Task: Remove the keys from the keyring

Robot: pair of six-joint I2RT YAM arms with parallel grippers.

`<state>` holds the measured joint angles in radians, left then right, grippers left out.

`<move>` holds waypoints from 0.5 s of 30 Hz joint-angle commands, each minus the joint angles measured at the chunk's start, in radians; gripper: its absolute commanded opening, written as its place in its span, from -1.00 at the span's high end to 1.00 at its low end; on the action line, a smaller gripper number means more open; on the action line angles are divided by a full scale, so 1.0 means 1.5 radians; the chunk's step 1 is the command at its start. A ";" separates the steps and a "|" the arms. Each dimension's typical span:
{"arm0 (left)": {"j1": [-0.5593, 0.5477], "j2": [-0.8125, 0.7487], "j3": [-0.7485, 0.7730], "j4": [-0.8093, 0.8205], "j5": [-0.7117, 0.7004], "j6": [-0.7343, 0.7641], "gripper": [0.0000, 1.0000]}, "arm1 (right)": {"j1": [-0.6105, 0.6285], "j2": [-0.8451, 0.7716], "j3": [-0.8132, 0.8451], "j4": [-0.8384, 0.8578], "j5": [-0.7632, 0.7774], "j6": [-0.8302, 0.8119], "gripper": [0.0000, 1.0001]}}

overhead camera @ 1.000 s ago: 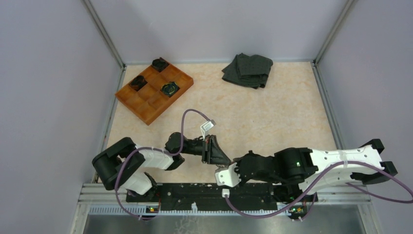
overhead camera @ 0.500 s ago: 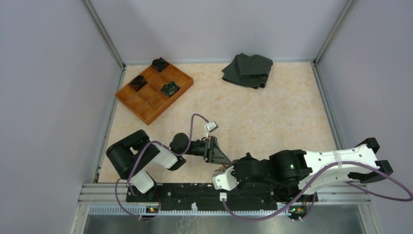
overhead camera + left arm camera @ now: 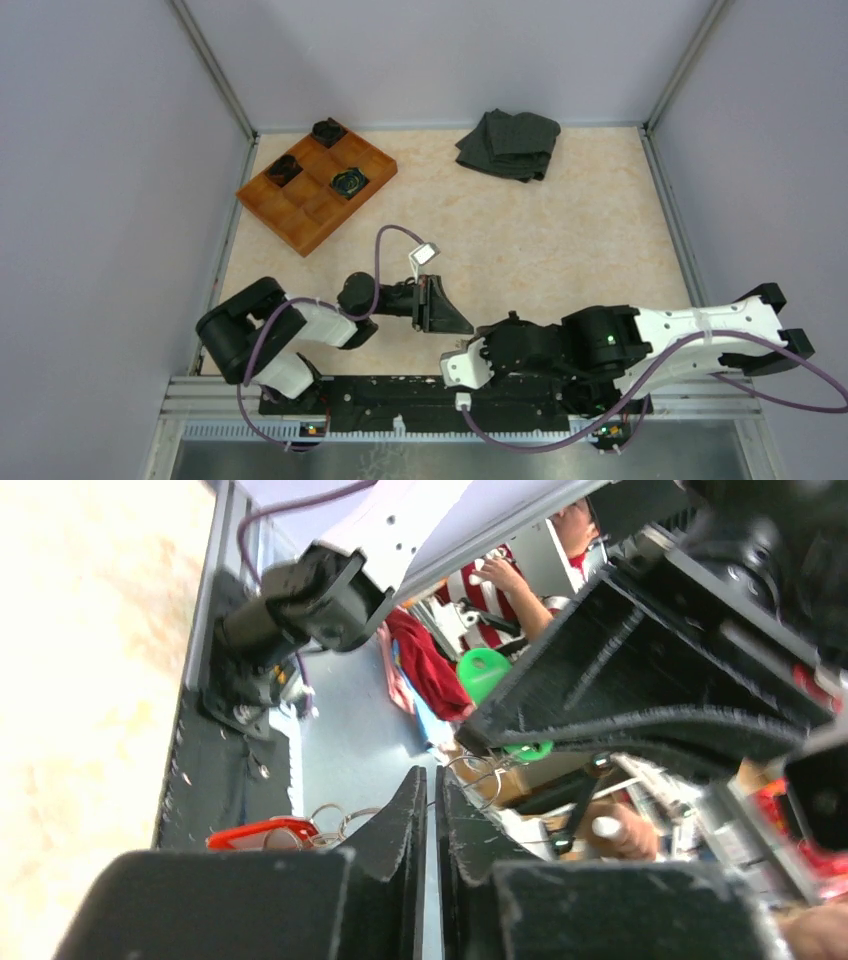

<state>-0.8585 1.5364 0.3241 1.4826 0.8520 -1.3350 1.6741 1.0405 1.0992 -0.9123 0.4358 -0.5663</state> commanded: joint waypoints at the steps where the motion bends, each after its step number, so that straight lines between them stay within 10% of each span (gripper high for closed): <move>1: 0.006 -0.115 0.017 -0.023 0.024 0.217 0.63 | 0.017 -0.068 0.000 0.092 -0.011 -0.044 1.00; 8: 0.006 -0.331 0.094 -0.432 -0.034 0.570 0.16 | 0.023 -0.117 0.015 0.134 -0.057 -0.116 1.00; 15: 0.006 -0.386 0.154 -0.473 0.036 0.720 0.12 | 0.039 -0.143 0.027 0.180 -0.122 -0.195 1.00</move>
<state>-0.8520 0.9588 0.4904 0.8532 0.8204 -0.4683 1.7100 0.8581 1.0935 -0.7479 0.3264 -0.7715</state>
